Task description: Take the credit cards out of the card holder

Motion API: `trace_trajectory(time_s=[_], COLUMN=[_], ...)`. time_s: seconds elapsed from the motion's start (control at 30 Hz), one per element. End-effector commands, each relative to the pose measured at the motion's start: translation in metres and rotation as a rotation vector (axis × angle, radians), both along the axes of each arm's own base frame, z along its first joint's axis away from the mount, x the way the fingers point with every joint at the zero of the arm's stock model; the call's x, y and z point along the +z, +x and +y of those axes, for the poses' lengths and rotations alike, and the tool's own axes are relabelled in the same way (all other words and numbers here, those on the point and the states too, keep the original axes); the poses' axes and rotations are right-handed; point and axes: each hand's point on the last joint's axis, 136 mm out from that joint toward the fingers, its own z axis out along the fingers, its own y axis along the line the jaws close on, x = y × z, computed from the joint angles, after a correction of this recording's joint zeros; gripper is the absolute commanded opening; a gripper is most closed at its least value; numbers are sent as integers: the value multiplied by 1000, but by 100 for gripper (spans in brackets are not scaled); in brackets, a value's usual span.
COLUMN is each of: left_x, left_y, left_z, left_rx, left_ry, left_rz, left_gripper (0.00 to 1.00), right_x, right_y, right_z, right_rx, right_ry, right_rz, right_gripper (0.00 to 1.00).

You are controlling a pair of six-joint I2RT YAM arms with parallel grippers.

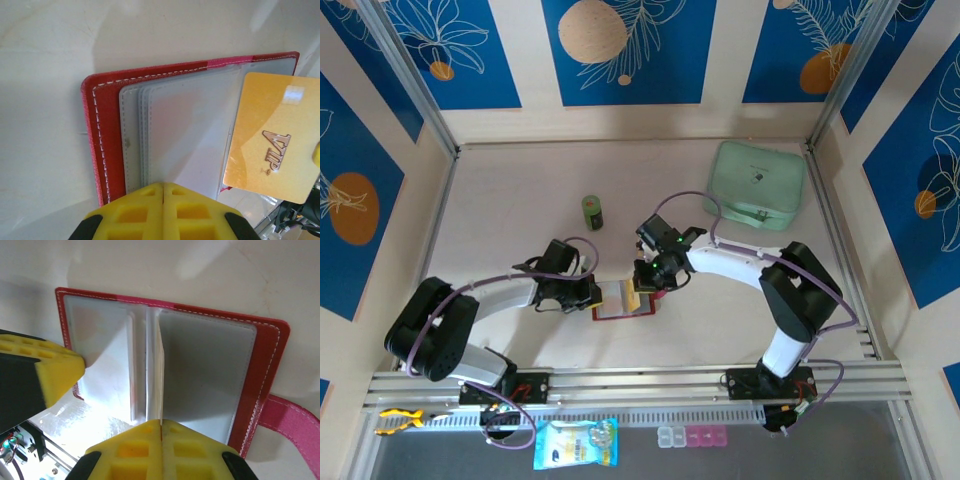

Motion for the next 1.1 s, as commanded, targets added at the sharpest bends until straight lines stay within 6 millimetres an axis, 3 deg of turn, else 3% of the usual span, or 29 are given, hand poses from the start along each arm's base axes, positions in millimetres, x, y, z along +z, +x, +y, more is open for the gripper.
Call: trace_trajectory(time_s=[0.0, 0.47, 0.83, 1.07], left_x=[-8, -8, -8, -6], left_y=[-5, -5, -6, -3], left_z=[7, 5, 3, 3], left_rx=[-6, -10, -23, -20], left_ry=[55, 37, 21, 16], left_rz=[24, 21, 16, 4], left_gripper=[0, 0, 0, 0], right_x=[3, 2, 1, 15], right_y=[-2, -3, -4, 0], right_z=[5, 12, 11, 5], right_rx=[18, -12, -24, -16], right_ry=[-3, 7, -5, -20], right_rz=[13, 32, 34, -13], right_gripper=[5, 15, 12, 7])
